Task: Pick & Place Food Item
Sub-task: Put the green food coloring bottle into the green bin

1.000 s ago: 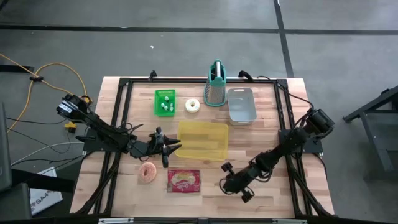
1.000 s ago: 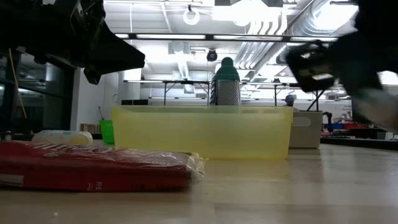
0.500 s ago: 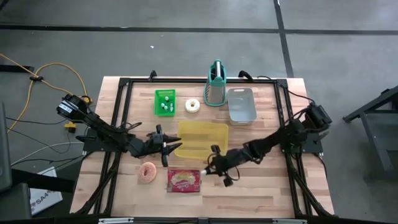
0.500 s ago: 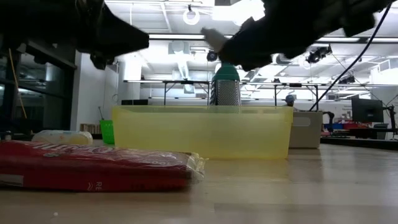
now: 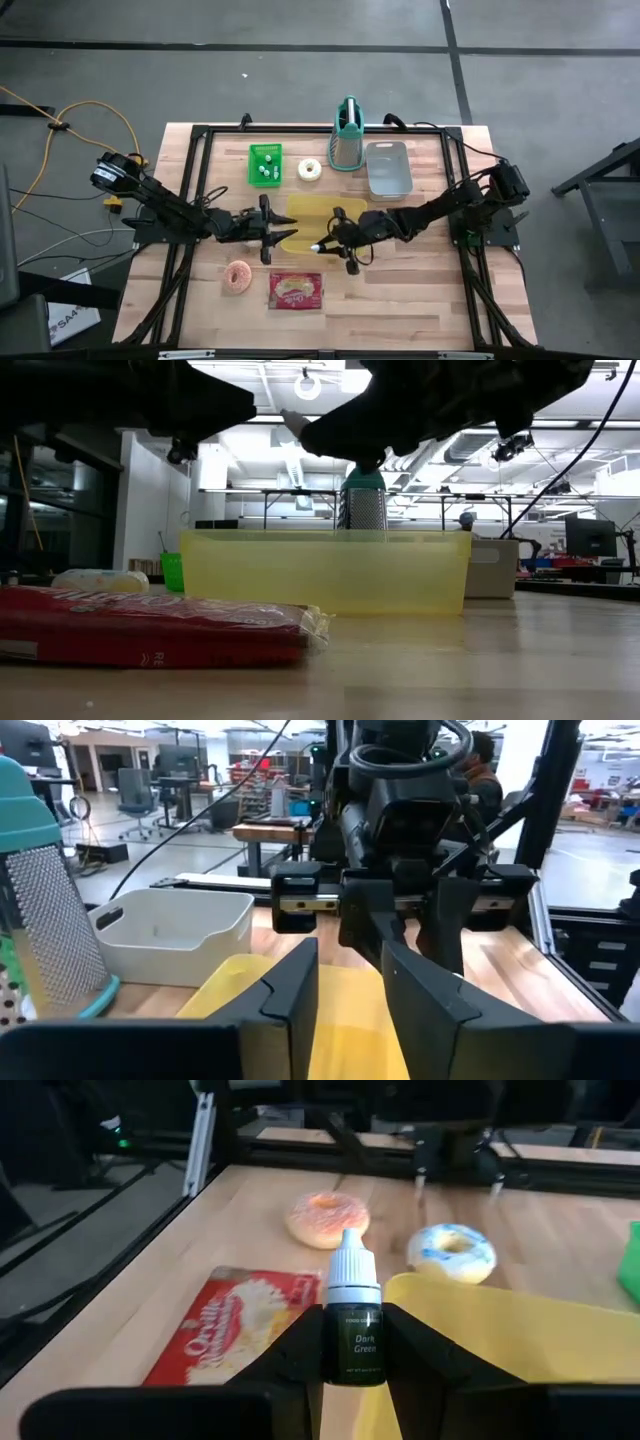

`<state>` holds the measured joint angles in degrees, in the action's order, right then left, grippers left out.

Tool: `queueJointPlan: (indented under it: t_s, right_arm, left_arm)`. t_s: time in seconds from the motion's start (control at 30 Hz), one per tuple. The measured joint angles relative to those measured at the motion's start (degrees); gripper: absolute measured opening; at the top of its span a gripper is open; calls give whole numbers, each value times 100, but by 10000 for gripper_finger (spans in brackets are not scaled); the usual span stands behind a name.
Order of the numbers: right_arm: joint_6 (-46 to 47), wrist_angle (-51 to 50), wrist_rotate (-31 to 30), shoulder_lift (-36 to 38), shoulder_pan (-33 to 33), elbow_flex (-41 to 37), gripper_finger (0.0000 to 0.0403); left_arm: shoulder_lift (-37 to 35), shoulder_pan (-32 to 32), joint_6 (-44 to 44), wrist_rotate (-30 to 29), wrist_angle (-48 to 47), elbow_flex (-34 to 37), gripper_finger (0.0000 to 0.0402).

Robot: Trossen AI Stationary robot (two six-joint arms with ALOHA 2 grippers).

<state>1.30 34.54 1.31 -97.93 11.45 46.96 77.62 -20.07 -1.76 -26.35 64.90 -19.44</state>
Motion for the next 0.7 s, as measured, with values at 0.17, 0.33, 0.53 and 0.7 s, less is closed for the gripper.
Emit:
queueJointPlan:
  t_s: [0.17, 0.33, 0.53, 0.7]
  right_arm:
    - [-16, 14, 60, 0, -227, 0, 77]
    - [-146, 40, 58, 0, -382, 0, 77]
    - [-153, 102, 58, 0, -521, 0, 77]
    - [-156, 224, 47, 0, -563, 0, 77]
  left_arm:
    - [0, 375, 94, 532, -4, 0, 138]
    - [0, 568, 96, 1033, -7, 0, 149]
    - [0, 572, 192, 1166, -9, 0, 150]
    - [0, 572, 266, 1165, -9, 0, 150]
